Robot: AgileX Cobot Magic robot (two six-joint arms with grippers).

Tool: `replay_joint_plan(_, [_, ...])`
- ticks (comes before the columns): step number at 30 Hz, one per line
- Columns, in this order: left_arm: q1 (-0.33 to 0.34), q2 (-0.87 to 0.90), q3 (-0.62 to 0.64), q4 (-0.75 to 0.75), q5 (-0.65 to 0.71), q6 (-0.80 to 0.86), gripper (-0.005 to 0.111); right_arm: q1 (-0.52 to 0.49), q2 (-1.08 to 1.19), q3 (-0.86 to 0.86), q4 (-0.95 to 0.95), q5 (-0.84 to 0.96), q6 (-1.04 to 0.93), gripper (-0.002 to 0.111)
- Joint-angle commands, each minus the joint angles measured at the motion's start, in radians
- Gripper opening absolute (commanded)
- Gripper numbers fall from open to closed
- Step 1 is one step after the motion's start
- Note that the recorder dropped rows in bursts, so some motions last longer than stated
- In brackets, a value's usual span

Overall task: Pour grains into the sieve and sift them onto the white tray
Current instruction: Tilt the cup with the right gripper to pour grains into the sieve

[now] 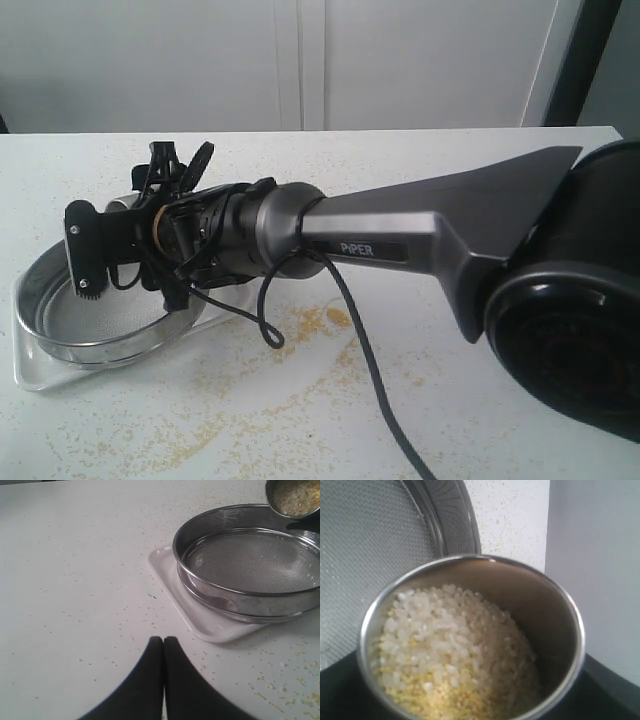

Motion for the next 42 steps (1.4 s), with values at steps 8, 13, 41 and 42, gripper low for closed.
replay_joint_plan(8, [0.000, -0.004, 0.005, -0.010, -0.001, 0.000, 0.001, 0.002, -0.009, -0.011, -0.161, 0.063, -0.081, 0.000])
replay_joint_plan(13, [0.000, -0.004, 0.005, -0.010, -0.001, 0.000, 0.001, 0.002, -0.009, -0.011, -0.270, 0.069, -0.081, 0.000])
replay_joint_plan(41, [0.000, -0.004, 0.005, -0.010, -0.001, 0.000, 0.001, 0.047, 0.082, -0.079, -0.382, 0.127, -0.232, 0.000])
replay_joint_plan(42, [0.000, -0.004, 0.005, -0.010, -0.001, 0.000, 0.001, 0.051, 0.082, -0.079, -0.382, 0.127, -0.263, 0.000])
